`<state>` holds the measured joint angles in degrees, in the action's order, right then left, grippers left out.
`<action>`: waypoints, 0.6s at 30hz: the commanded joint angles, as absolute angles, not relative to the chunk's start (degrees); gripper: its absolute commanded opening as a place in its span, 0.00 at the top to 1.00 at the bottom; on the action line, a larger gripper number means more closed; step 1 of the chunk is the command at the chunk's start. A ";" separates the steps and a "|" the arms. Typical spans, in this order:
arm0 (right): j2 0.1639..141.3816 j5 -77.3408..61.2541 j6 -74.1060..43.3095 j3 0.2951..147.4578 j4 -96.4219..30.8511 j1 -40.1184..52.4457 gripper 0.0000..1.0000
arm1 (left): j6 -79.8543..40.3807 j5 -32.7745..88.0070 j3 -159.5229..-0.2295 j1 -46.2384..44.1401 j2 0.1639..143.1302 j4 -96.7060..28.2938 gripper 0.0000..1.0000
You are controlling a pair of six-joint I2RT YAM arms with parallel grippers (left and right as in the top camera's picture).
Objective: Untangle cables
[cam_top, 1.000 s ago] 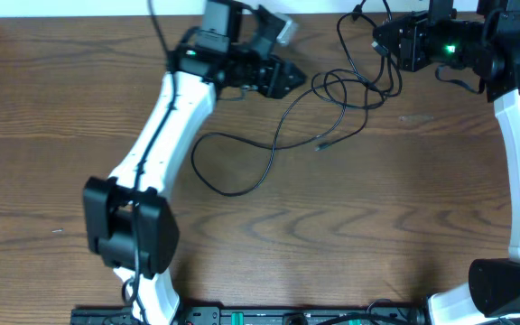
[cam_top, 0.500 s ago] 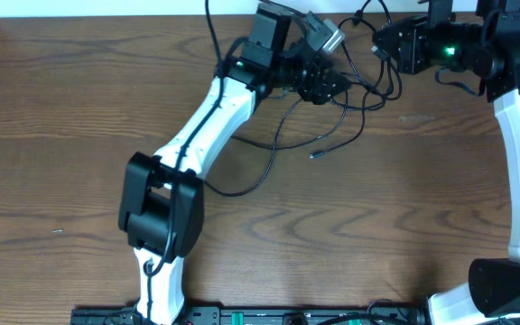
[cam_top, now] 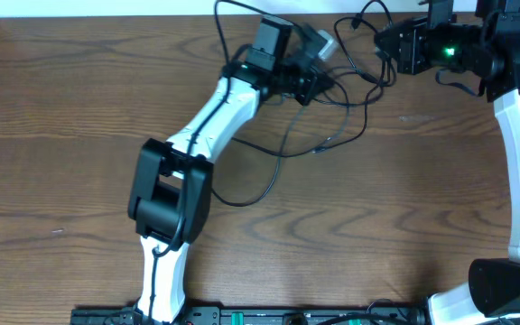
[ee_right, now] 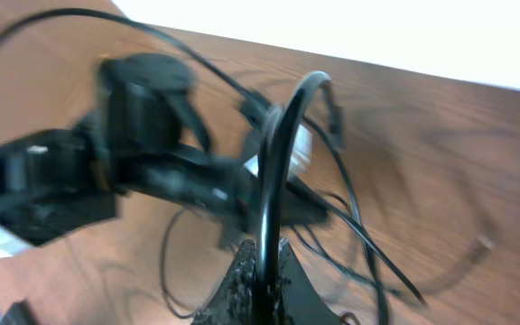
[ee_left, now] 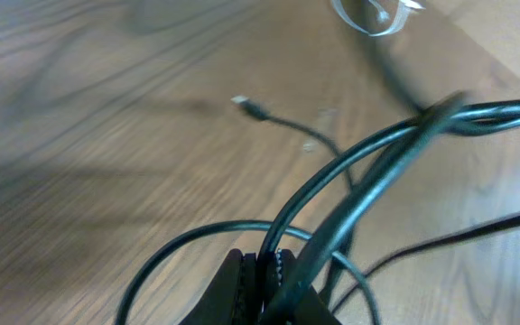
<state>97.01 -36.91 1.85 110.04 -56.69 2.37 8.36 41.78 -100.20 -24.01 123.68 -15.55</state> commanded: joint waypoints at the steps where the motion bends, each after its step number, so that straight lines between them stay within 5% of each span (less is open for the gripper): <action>1: 96.57 -26.57 -3.40 110.10 -57.60 1.39 0.99 | 2.81 35.53 -100.31 -18.98 116.36 -17.58 0.93; 18: 108.66 -8.49 -10.70 109.75 -62.24 -4.29 0.99 | 1.61 25.76 -100.31 -9.37 91.00 -34.96 0.93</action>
<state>104.81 -13.06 -9.23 110.00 -61.71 -2.42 2.50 30.65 -99.79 -11.29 92.27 -34.57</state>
